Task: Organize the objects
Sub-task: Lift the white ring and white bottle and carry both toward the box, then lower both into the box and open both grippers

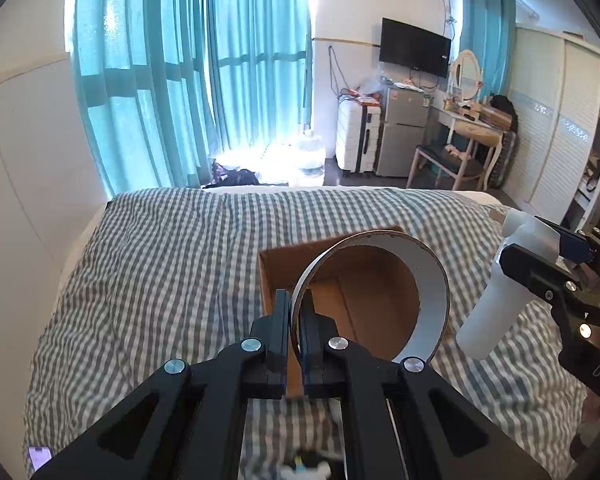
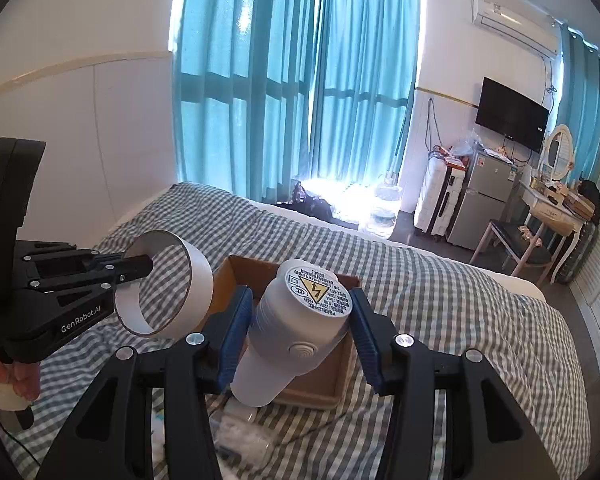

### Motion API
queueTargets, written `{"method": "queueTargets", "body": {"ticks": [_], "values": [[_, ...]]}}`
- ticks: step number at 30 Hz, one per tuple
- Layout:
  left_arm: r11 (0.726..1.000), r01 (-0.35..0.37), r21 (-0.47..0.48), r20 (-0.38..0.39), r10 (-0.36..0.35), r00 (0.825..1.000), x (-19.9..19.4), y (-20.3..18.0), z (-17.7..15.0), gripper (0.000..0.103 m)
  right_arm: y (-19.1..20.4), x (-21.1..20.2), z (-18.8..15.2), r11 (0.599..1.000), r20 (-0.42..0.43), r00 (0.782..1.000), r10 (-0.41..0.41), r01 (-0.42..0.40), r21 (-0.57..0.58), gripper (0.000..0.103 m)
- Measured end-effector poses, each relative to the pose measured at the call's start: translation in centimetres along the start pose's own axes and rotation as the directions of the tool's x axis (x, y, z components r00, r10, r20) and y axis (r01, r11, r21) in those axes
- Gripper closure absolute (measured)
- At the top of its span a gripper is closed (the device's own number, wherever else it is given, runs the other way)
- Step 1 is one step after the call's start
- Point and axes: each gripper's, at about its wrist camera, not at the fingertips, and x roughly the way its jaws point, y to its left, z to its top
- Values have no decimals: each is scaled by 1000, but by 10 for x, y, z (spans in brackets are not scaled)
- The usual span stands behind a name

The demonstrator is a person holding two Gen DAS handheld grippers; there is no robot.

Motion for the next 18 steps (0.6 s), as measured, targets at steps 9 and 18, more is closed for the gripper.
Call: {"method": "queueTargets", "body": {"ticks": [9,18], "values": [[999,-11,38,-62,13,998,99,-9,19,99,-27,111,6,1000,-101,995,5,-3,25,54],[998,-1,56,-143,9,990,172,-4,2,99,-35,186,-21,999,-197,980,21,-16,29,54]]}}
